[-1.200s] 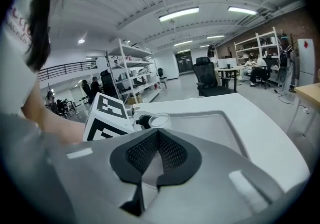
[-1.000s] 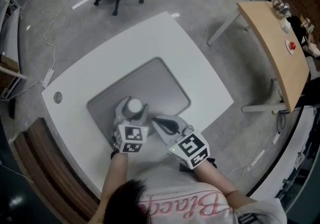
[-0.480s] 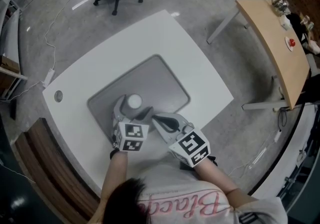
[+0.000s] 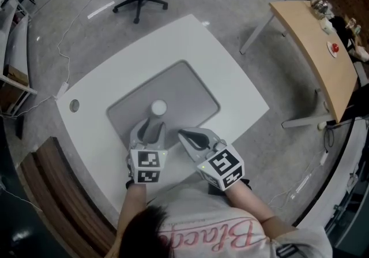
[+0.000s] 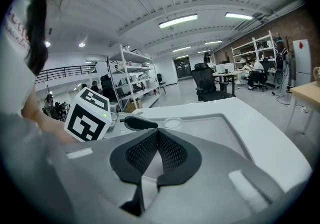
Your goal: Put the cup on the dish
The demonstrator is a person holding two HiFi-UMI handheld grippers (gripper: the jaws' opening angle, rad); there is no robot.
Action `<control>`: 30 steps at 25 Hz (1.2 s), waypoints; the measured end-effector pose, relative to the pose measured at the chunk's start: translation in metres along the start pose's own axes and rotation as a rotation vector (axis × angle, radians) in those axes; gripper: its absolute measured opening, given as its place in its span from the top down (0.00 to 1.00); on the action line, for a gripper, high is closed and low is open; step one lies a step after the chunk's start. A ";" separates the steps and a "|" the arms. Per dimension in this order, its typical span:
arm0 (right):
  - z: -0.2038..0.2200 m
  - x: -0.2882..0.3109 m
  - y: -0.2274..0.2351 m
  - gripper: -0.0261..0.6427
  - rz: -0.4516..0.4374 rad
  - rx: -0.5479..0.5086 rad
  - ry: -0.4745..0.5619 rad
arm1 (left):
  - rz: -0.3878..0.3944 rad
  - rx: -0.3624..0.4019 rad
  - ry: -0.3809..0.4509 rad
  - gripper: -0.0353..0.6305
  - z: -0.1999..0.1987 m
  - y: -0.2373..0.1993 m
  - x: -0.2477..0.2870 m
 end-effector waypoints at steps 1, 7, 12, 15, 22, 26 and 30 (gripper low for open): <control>0.000 -0.001 -0.003 0.96 0.002 -0.005 0.006 | -0.020 -0.010 0.018 0.81 0.000 -0.003 -0.007; 0.003 -0.008 -0.031 0.96 0.041 -0.042 0.008 | 0.006 0.011 0.081 0.95 0.005 0.008 -0.049; 0.003 -0.016 -0.056 0.96 0.075 -0.040 0.049 | 0.045 0.000 0.151 0.95 -0.002 0.014 -0.093; 0.005 -0.020 -0.069 0.96 0.097 -0.048 0.076 | 0.064 0.000 0.183 0.95 -0.002 0.016 -0.114; 0.009 -0.032 -0.102 0.96 0.140 -0.039 0.128 | 0.088 -0.011 0.221 0.95 0.005 0.016 -0.152; 0.011 -0.042 -0.119 0.96 0.146 -0.016 0.158 | 0.103 -0.011 0.235 0.95 0.012 0.019 -0.172; 0.015 -0.050 -0.136 0.96 0.153 -0.027 0.167 | 0.117 -0.014 0.254 0.95 0.016 0.024 -0.194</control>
Point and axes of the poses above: the fingertips, and each gripper's own axes: x forward along the fingers, y to its right, z out of its underside, the point moved 2 cm from there along -x, backward along the fingers, and after that the axes turned 9 degrees about -z, right-handed, at the moved point
